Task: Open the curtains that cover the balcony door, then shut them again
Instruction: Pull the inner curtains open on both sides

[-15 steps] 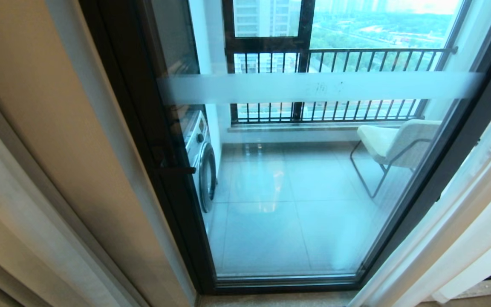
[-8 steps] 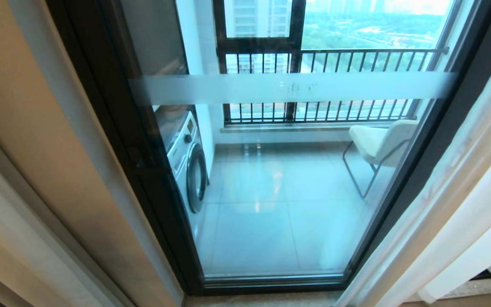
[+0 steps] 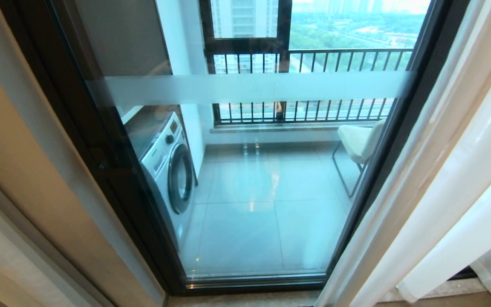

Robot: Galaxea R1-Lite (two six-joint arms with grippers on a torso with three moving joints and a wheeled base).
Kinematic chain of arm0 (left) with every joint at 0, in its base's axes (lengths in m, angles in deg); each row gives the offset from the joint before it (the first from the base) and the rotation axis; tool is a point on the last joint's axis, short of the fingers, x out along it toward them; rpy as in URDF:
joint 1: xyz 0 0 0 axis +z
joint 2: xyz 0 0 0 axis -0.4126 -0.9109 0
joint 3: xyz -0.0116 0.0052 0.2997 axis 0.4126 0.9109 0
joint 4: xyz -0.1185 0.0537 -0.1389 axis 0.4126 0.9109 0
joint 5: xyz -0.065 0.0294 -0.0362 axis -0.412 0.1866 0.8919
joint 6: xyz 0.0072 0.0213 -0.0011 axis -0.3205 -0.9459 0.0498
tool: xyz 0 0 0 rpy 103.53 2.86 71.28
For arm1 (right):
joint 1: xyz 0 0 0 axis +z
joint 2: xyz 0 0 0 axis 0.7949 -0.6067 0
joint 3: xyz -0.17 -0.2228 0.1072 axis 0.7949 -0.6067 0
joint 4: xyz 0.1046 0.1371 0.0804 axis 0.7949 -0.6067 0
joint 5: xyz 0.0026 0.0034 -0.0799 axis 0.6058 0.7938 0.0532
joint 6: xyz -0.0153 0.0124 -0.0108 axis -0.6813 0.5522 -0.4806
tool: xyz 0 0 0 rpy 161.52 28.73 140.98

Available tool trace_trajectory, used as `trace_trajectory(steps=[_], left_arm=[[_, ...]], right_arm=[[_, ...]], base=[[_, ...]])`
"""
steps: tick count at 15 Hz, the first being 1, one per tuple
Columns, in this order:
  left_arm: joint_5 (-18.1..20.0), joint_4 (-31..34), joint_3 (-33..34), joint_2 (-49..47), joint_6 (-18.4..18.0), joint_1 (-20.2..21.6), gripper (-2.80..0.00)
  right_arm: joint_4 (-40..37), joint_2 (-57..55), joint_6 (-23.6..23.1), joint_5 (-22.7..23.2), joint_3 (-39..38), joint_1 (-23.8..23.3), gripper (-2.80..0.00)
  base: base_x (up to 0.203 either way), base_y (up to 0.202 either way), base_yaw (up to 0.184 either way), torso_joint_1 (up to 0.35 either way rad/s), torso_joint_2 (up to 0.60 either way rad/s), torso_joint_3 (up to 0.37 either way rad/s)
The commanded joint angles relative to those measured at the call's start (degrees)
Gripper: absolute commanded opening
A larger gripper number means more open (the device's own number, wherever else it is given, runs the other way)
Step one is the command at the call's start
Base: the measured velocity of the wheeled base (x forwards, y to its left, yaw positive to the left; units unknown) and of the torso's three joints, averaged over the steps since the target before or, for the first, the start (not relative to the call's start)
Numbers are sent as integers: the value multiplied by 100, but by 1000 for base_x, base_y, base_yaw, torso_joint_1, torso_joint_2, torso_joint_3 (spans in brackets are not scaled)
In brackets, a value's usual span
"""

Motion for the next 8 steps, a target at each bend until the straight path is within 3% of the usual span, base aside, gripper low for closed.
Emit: trace_trajectory(steps=[1,8], left_arm=[[1,-2,0,2,-9,7,-280],[10,-2,0,2,-18,6,-280]], right_arm=[[6,0,-4,4,0,0,-280],[6,-2,-4,4,0,0,-280]], base=[[0,-189,3,3,2,7],[0,-168,2,4,3,3]])
